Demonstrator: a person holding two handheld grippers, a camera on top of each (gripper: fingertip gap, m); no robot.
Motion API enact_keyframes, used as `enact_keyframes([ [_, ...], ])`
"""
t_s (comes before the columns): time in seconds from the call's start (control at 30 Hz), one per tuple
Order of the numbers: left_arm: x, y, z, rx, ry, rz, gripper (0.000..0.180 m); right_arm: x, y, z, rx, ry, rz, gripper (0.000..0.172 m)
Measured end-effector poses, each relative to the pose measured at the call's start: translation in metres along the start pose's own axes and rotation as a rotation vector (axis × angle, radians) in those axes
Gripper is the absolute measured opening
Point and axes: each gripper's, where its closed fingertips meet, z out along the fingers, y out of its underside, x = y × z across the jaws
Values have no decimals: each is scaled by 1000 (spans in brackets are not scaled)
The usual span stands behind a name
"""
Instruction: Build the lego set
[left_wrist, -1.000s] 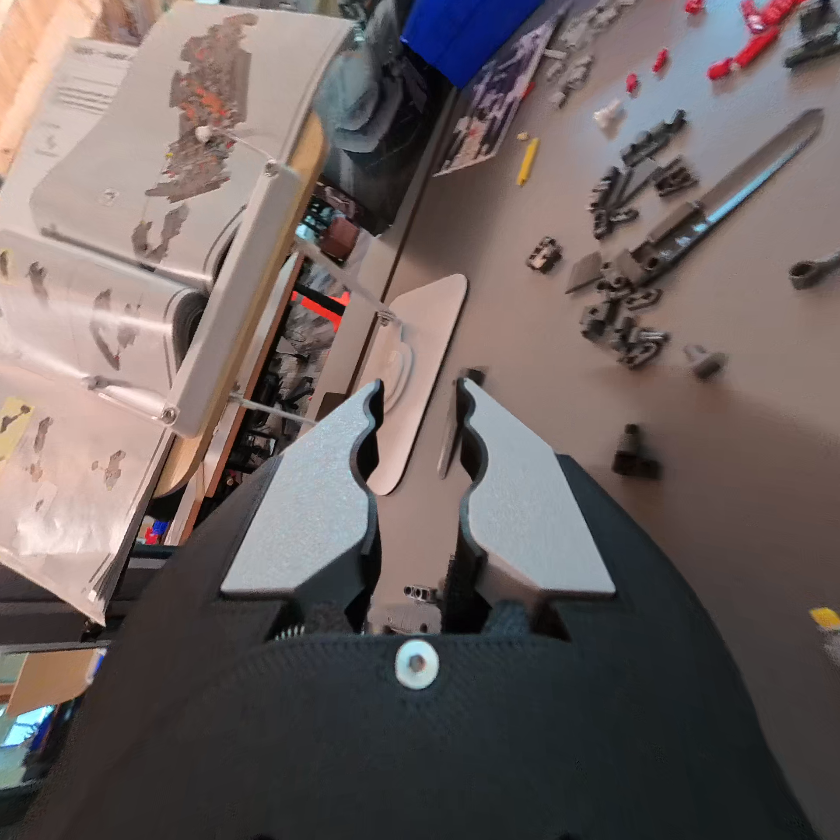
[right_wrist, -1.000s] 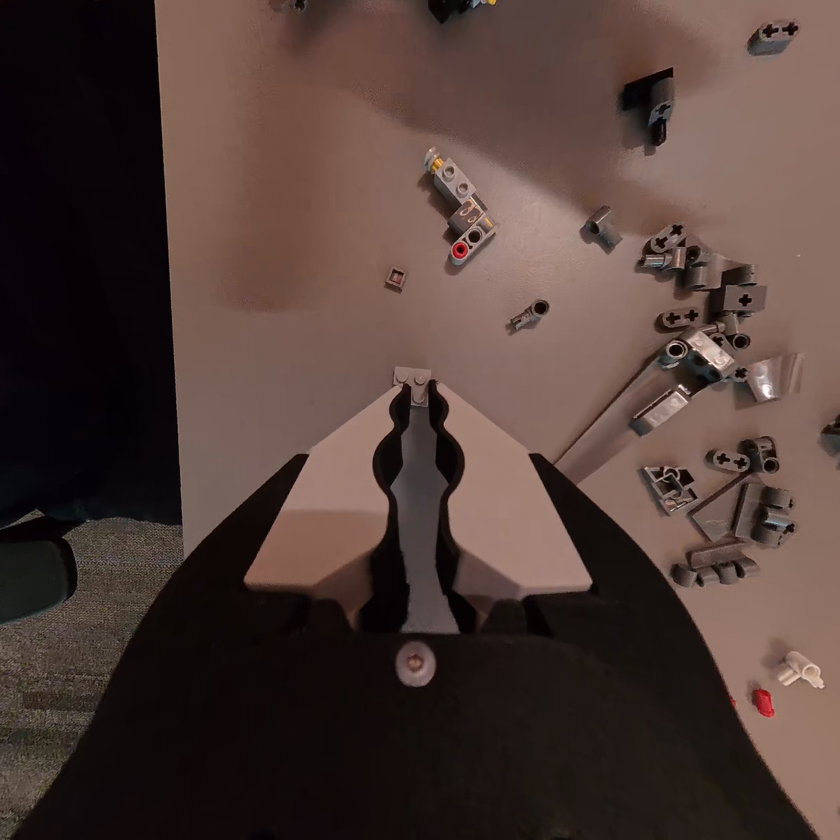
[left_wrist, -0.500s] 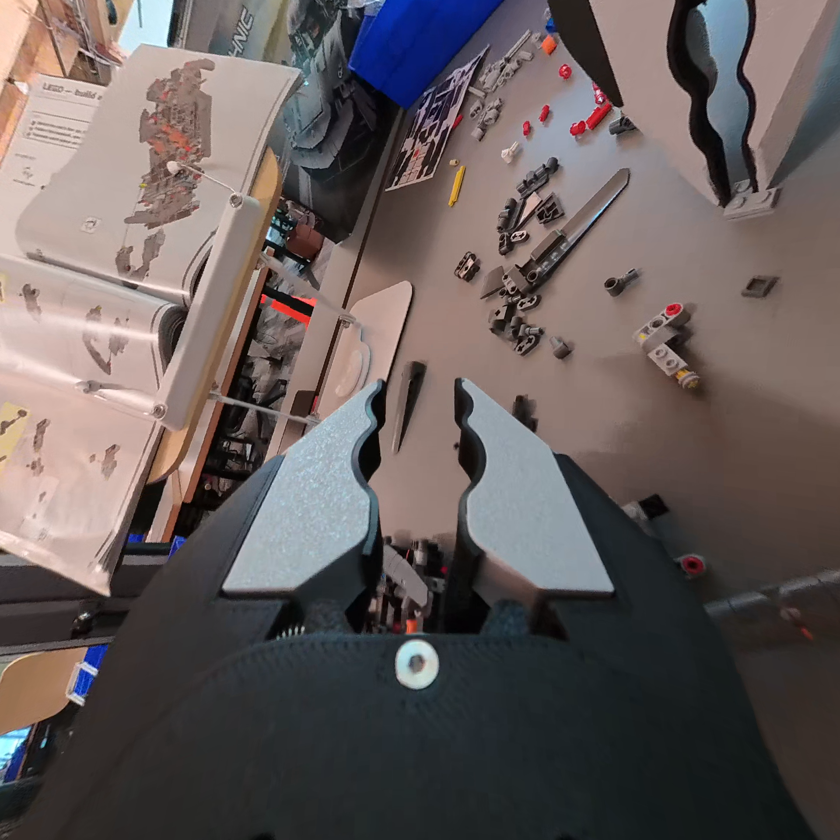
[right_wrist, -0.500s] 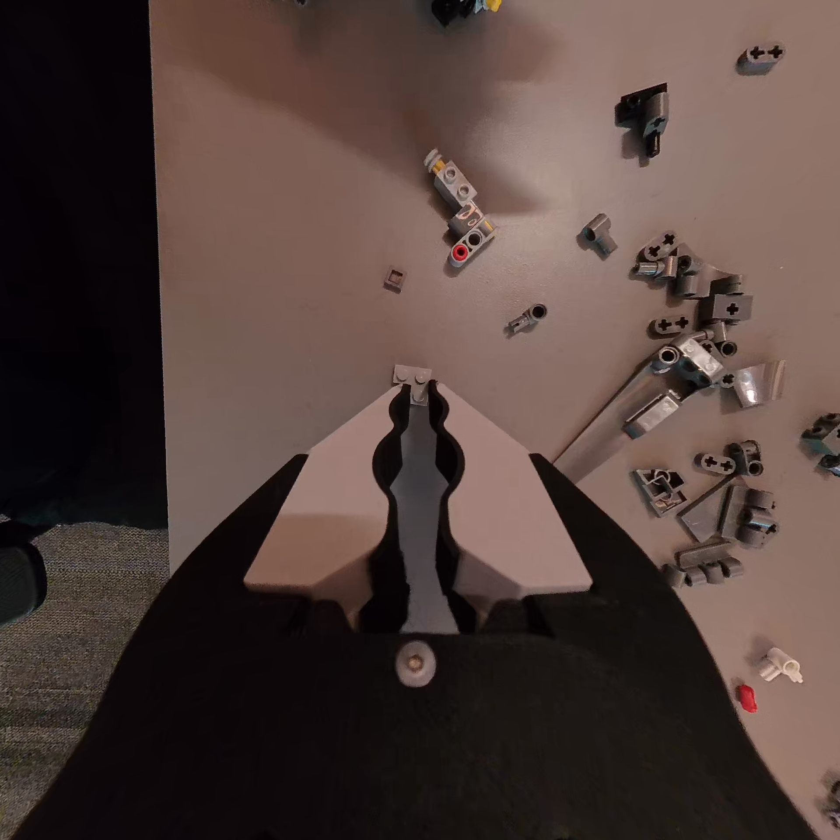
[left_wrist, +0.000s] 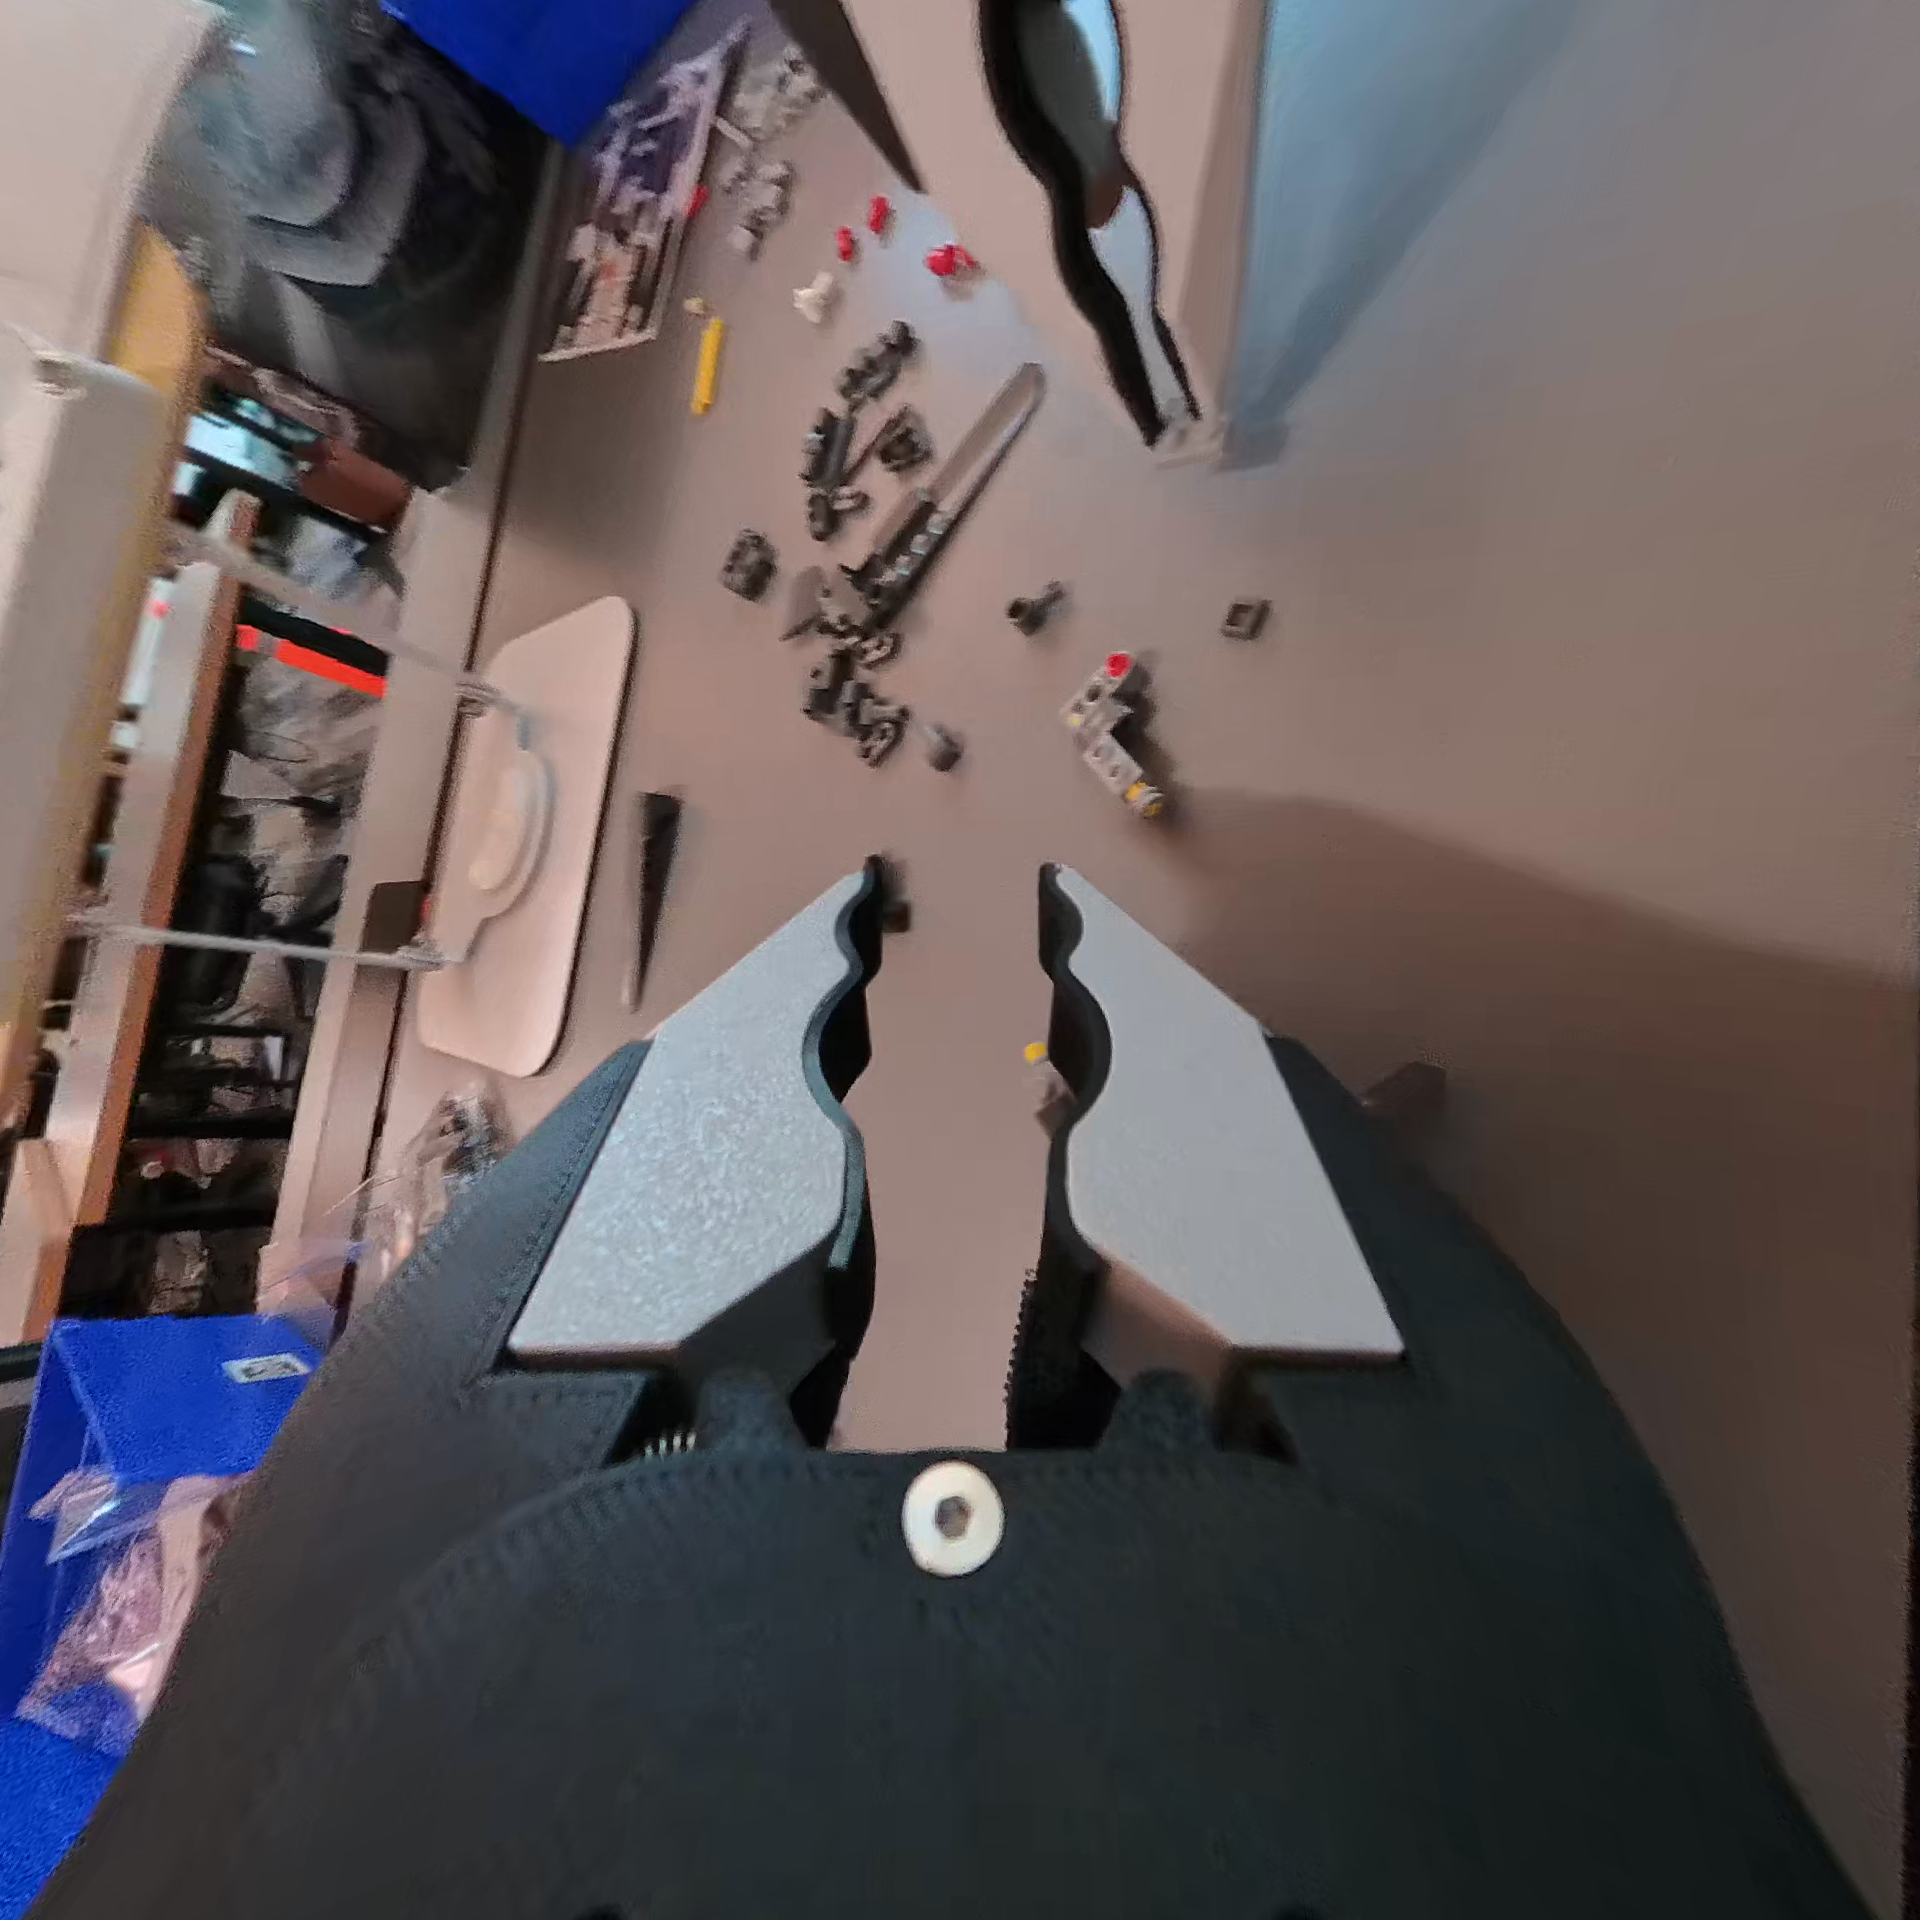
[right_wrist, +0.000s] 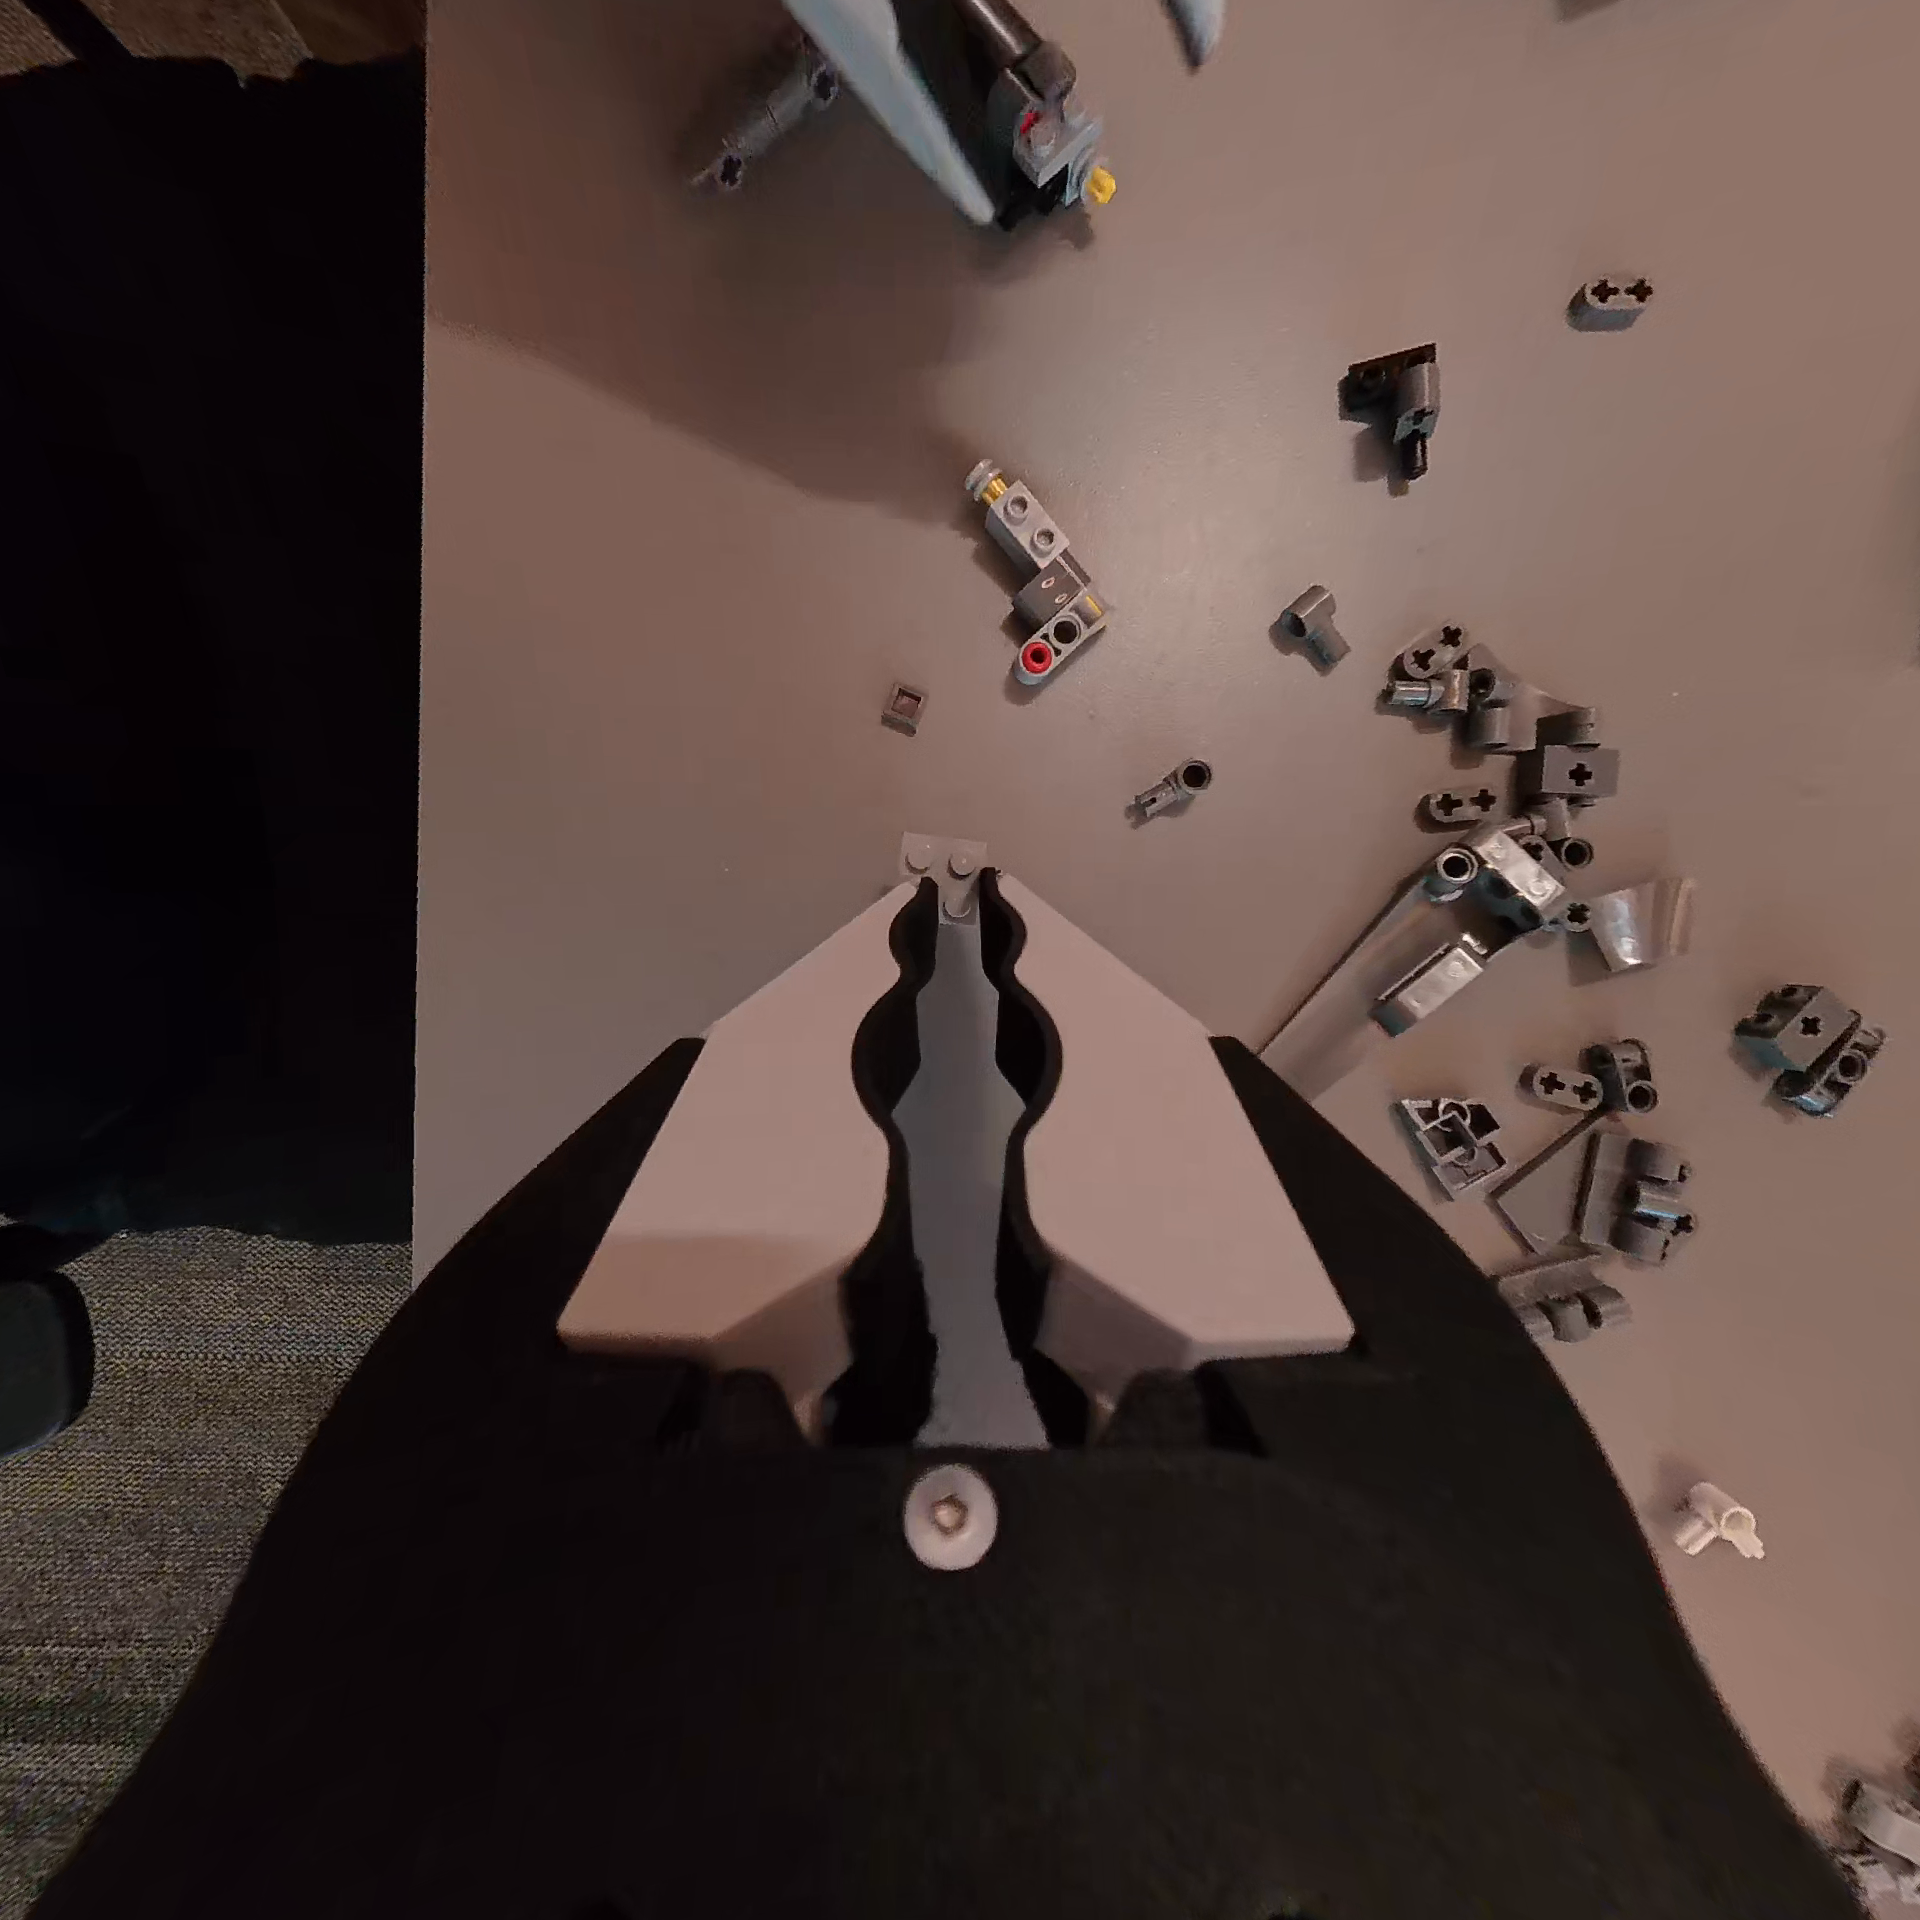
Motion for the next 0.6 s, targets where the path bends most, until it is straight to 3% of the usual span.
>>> enact_keyframes([
  [0.23, 29, 1, 23, -75, 118, 44, 28, -2, 2, 2, 7, -1, 4, 5],
  [0.6, 41, -2, 38, -115, 142, 85, 18, -2, 4, 7, 13, -13, -5, 5],
])
